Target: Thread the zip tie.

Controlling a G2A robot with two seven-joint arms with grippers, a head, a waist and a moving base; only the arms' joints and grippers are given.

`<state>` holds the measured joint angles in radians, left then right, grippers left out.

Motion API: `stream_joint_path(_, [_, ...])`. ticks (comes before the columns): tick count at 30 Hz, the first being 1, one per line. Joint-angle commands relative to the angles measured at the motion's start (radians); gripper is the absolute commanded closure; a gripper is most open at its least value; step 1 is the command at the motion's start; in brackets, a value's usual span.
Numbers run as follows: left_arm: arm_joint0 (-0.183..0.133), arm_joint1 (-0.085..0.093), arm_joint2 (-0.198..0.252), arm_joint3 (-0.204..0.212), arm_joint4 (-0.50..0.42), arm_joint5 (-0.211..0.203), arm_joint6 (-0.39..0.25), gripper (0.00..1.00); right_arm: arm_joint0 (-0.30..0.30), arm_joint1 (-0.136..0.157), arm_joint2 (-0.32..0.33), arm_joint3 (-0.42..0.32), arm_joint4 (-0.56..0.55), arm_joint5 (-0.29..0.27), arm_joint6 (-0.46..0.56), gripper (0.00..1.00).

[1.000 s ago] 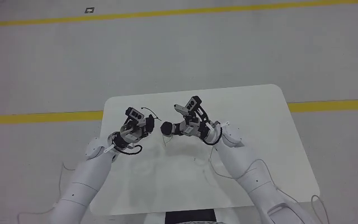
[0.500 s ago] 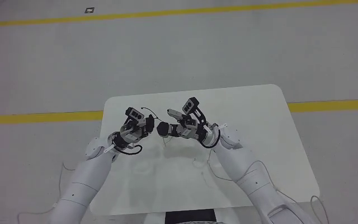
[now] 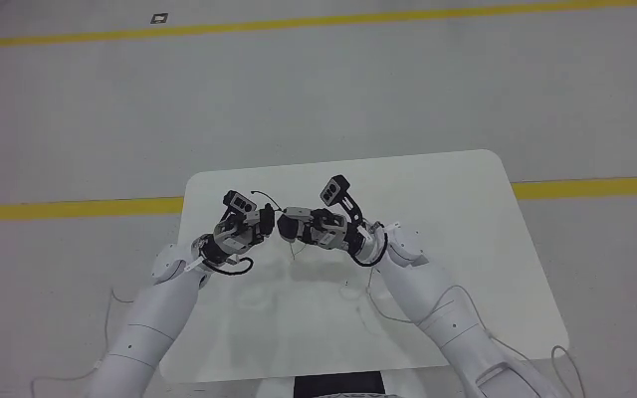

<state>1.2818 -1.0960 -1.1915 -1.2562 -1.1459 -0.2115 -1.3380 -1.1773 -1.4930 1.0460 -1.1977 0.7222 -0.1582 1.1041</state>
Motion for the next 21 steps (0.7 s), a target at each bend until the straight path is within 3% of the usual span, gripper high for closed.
stream_joint_path(1, [0.000, 0.000, 0.000, 0.000, 0.000, 0.000, 0.000, 1.00, 0.001, 0.001, -0.001, 0.002, 0.001, -0.002, -0.003, 0.78])
stream_joint_path(8, [0.000, 0.000, 0.000, 0.000, 0.000, 0.000, 0.000, 1.00, 0.004, 0.003, -0.005, 0.008, -0.001, -0.017, -0.025, 0.87])
stream_joint_path(21, [0.000, 0.000, 0.000, 0.000, 0.000, 0.000, 0.000, 1.00, 0.007, 0.009, -0.007, 0.011, 0.003, -0.032, -0.046, 0.89])
